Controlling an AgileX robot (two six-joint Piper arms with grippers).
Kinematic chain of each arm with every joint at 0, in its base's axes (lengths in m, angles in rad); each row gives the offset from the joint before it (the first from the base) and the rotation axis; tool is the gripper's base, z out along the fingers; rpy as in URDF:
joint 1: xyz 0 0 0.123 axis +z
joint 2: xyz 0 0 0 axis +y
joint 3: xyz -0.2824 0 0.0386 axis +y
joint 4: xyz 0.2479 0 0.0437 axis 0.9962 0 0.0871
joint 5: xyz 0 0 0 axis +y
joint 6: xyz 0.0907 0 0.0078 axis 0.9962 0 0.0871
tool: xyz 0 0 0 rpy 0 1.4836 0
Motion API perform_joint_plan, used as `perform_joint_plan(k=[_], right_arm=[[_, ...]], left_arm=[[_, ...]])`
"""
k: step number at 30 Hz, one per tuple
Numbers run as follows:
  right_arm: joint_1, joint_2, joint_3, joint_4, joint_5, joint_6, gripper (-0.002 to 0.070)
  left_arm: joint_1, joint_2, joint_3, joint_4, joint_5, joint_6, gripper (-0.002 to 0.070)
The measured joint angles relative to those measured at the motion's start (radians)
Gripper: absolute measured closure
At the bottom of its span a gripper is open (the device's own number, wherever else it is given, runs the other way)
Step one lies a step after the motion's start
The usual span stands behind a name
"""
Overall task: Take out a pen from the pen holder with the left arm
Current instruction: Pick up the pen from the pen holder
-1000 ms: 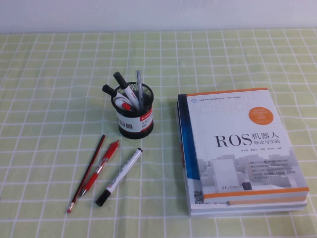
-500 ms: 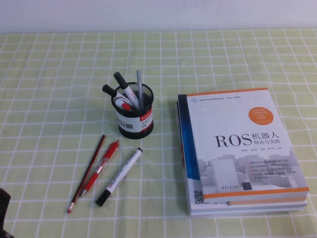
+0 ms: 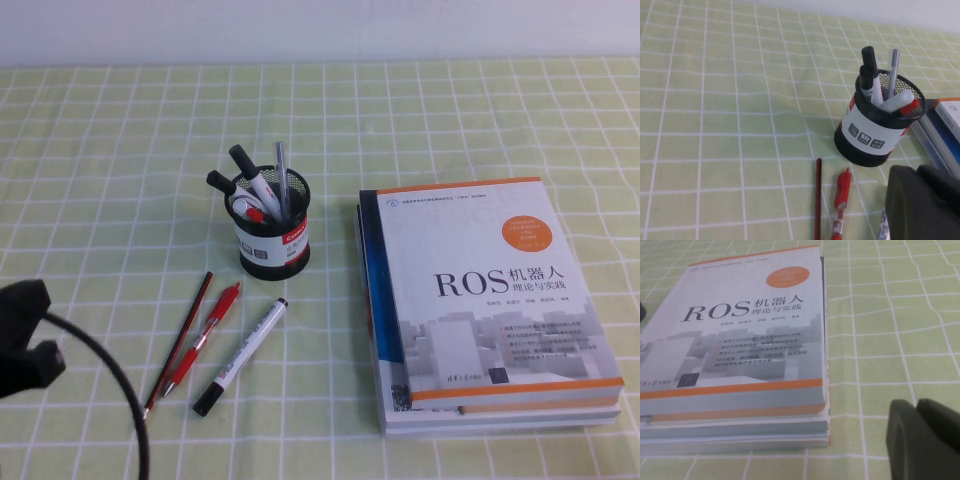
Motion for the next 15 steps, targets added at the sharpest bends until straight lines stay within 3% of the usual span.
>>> perform_joint_plan(k=[8,15], right_arm=[[0.0,0.0,0.0,0.0,0.0,0.0,0.0688],[0.0,0.0,0.0,0.0,0.0,0.0,0.0688]], left_arm=[[-0.019,0.242,-0.136,-0.209,-0.071,0.324,0.0678],[-0.215,0.395,-0.167,-0.403,-0.254,0.526,0.0678]])
